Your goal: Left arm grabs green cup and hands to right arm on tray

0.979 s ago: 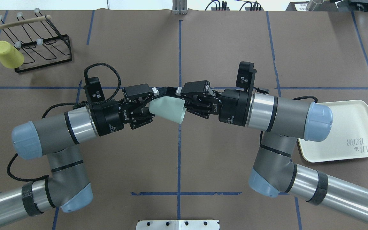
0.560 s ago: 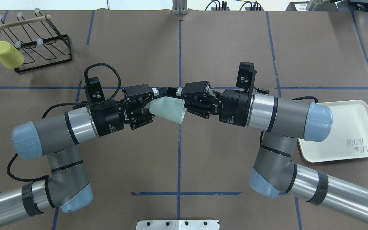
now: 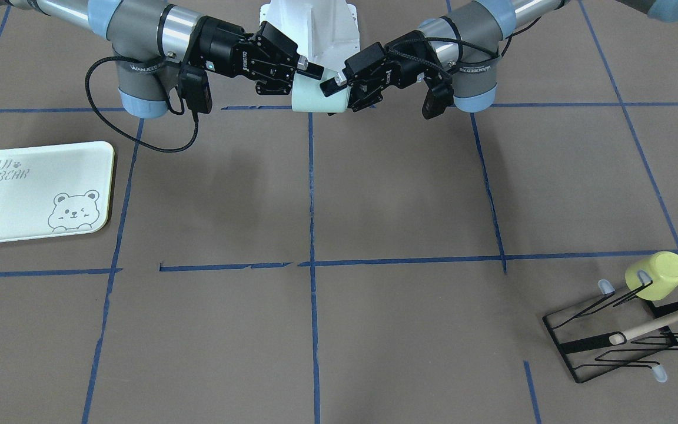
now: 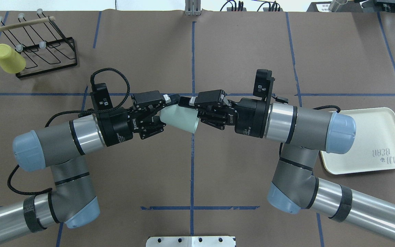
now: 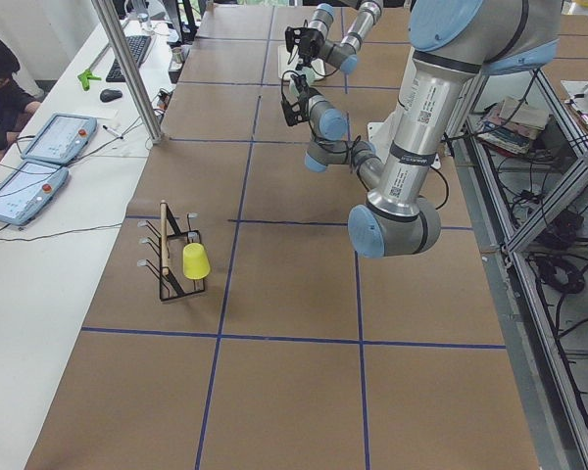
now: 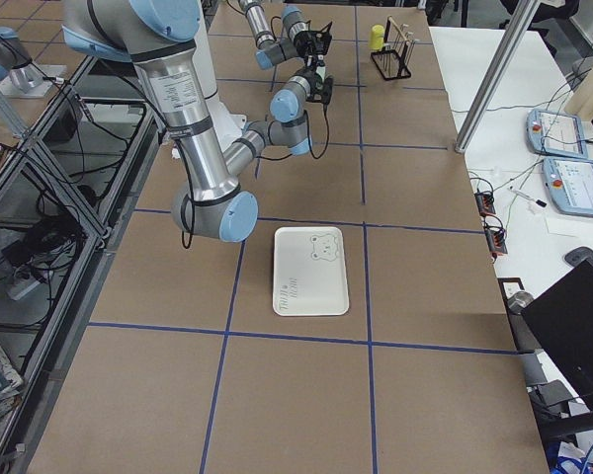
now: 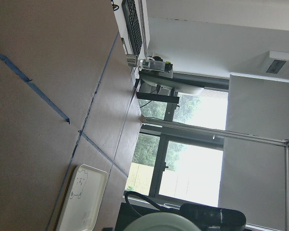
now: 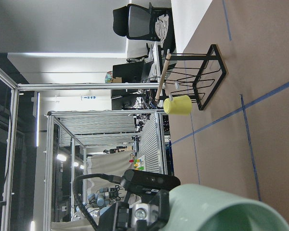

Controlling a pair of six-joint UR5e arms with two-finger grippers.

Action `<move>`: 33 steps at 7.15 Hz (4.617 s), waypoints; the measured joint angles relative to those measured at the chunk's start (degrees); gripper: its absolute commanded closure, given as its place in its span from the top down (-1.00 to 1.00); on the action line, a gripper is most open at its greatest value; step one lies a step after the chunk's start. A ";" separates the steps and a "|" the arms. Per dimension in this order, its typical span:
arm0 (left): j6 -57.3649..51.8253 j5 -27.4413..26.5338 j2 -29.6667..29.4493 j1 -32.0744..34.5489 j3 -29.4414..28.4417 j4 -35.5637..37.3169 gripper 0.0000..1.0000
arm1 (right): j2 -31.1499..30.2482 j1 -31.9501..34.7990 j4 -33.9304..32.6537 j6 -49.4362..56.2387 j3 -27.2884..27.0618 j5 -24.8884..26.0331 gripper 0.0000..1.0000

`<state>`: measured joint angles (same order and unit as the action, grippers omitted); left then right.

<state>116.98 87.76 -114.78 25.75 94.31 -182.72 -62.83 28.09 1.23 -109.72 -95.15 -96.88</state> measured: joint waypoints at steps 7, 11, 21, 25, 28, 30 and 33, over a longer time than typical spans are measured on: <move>2.59 -0.02 -0.15 0.56 0.17 0.14 1.00 | -0.01 -0.72 0.77 1.31 -0.02 -0.47 -1.00; 3.10 -0.22 -0.10 1.65 0.06 0.53 1.00 | -0.16 -0.98 1.00 1.52 -0.82 -0.64 -1.00; -26.66 25.60 4.54 26.01 1.56 43.73 1.00 | -2.81 18.77 -47.08 26.64 -6.15 -24.96 -1.00; -73.21 41.51 19.01 41.34 10.08 68.04 1.00 | -5.83 26.32 -93.82 68.63 -20.64 -26.14 -1.00; -110.57 44.24 25.35 53.12 10.32 89.27 1.00 | -14.97 33.18 -96.79 88.51 -21.32 -27.07 -1.00; -124.59 44.73 26.48 59.64 9.87 99.12 1.00 | -20.57 37.19 -96.33 94.83 -21.29 -30.09 -0.99; -126.68 45.53 27.93 62.53 9.51 100.67 1.00 | -27.10 38.26 -83.55 88.28 -16.22 -30.83 -0.92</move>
<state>-9.69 133.28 -86.85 88.28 103.82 -82.06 -89.94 66.35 -82.31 -21.44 -111.36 -127.71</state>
